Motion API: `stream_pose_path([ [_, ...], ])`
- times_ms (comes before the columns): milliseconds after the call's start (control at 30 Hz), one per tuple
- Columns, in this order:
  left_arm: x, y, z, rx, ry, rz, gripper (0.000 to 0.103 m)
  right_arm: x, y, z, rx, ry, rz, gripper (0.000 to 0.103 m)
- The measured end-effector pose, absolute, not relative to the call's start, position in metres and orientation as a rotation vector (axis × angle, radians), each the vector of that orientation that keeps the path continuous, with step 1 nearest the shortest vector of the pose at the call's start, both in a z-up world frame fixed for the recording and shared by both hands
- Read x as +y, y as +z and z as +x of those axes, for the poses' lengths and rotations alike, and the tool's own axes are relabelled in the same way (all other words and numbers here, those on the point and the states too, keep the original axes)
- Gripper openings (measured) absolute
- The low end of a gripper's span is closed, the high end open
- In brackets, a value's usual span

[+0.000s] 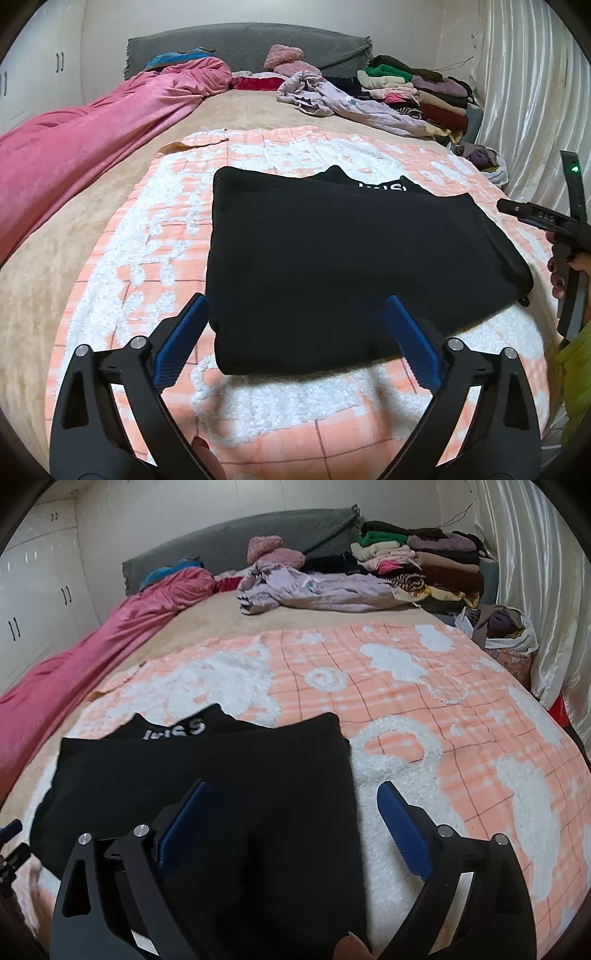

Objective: Fold small clothes

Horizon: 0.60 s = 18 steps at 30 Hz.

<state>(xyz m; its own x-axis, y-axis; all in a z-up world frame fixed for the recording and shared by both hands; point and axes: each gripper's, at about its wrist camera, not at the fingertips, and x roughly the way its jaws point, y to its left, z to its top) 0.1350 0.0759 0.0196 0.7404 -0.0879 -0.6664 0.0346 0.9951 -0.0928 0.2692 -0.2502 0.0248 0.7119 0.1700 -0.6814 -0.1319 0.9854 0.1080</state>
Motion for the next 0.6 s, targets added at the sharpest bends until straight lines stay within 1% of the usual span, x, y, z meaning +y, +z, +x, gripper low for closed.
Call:
stream_pose_path([
  [100, 0.076, 0.021, 0.134, 0.726, -0.063, -0.074, 0.094, -0.247, 0.032, 0.262, 0.742, 0.179, 0.056, 0.093],
  [133, 0.077, 0.022, 0.133, 0.723, -0.060, -0.076, 0.094, -0.245, 0.034, 0.258, 0.734, 0.183, 0.055, 0.096],
  [167, 0.079, 0.023, 0.132, 0.720, -0.057, -0.080, 0.094, -0.244, 0.037, 0.255, 0.726, 0.185, 0.054, 0.096],
  [600, 0.114, 0.033, 0.124, 0.691, 0.013, -0.150, 0.094, -0.211, 0.066, 0.220, 0.663, 0.280, 0.024, 0.097],
])
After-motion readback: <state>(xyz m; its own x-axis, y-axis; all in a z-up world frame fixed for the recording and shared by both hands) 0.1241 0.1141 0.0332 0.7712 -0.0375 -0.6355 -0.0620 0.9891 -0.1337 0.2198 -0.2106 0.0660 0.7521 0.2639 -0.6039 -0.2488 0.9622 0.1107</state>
